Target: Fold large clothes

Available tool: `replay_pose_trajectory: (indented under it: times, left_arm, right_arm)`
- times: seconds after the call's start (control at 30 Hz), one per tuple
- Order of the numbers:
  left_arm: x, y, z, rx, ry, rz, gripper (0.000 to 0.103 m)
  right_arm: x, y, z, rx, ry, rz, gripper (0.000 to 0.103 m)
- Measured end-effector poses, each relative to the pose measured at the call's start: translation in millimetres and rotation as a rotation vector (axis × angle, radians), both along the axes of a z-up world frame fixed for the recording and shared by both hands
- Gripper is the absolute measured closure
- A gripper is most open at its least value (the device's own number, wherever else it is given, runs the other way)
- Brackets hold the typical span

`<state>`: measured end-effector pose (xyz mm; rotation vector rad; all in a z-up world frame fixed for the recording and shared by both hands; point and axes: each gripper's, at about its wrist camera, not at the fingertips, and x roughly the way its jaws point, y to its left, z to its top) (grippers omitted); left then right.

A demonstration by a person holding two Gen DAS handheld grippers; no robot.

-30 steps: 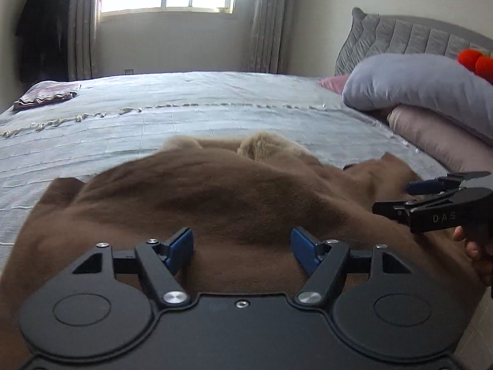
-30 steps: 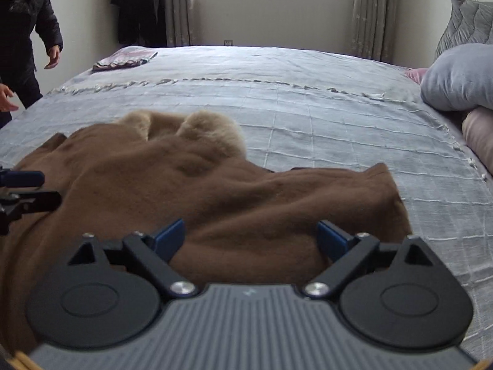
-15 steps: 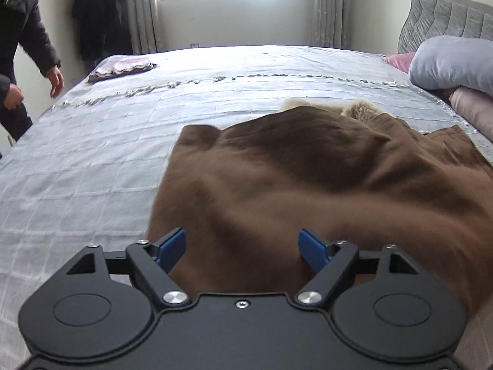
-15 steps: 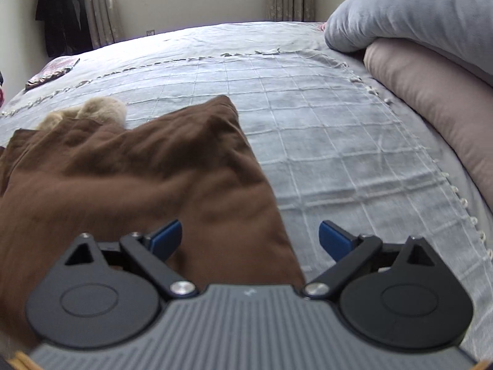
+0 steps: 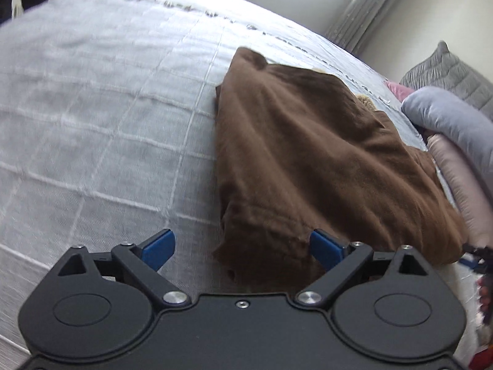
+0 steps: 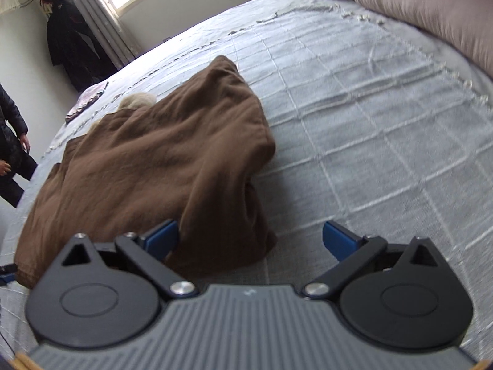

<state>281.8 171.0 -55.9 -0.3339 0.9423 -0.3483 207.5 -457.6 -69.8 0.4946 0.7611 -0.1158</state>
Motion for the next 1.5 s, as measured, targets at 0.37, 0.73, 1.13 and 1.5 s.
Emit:
replay_pose_trajectory:
  times: [0.37, 0.73, 1.13, 1.5]
  left_arm:
    - [12, -21, -32, -0.249, -0.018, 0.041, 0.017]
    - [-3, -55, 6, -0.057, -0.005, 0.094, 0.078]
    - [-65, -45, 45, 0.039, -0.011, -0.043, 0.079]
    - [-119, -32, 50, 0.018, -0.009, -0.113, 0.08]
  right_arm:
    - [30, -3, -30, 0.22, -0.128, -0.049, 0.009]
    - [32, 19, -5, 0.154, -0.046, -0.069, 0.083]
    - [-37, 49, 19, 0.008, 0.068, 0.035, 0.085]
    - [-129, 76, 31, -0.05, 0.093, 0.113, 0.085]
